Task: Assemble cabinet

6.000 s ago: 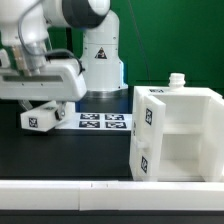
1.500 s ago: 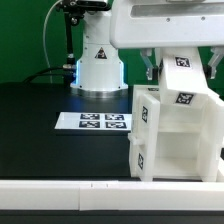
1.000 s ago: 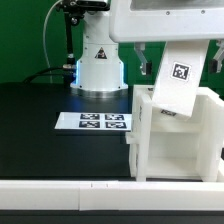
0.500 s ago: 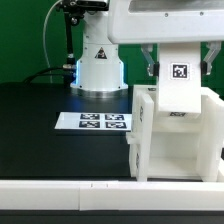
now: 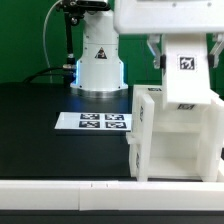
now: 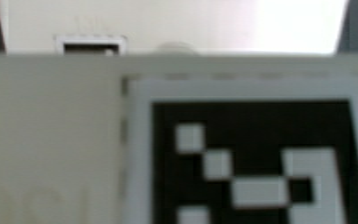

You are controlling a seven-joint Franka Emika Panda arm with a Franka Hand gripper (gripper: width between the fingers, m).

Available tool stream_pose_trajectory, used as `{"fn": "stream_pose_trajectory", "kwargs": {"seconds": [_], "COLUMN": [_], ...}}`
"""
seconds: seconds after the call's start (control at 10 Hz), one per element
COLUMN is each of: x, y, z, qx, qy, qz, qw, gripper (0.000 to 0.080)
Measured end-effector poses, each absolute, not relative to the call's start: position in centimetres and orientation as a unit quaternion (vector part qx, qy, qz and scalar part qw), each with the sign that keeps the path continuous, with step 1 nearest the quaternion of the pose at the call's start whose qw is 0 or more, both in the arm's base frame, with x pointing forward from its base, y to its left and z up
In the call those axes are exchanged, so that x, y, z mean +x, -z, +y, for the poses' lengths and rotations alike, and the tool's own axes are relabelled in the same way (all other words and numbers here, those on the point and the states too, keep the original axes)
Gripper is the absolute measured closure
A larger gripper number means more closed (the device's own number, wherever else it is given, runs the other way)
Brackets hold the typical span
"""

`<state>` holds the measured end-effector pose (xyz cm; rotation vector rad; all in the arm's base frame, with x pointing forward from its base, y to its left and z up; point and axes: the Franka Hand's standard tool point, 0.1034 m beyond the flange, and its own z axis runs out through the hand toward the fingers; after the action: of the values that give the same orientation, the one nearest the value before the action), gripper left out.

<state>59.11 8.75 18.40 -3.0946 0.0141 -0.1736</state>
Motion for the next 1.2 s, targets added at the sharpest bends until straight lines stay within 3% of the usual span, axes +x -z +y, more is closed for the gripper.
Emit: {"fn": "stream_pose_trajectory", "kwargs": {"seconds": [0.2, 0.4, 0.8, 1.2], "x": [58.3, 57.8, 58.7, 58.2], "y": [-20.4, -20.0, -21.1, -20.1], "z": [9.9, 9.9, 9.4, 10.0], "qx": [-0.994, -0.994, -0.983, -0.95], "qy": [0.105, 0.102, 0.179, 0.309], "qz": [-0.04, -0.041, -0.041, -0.035], "qw": [0.007, 0.006, 0.029, 0.042], "gripper": [0.0243, 0.0243, 0.0243, 0.0242]}}
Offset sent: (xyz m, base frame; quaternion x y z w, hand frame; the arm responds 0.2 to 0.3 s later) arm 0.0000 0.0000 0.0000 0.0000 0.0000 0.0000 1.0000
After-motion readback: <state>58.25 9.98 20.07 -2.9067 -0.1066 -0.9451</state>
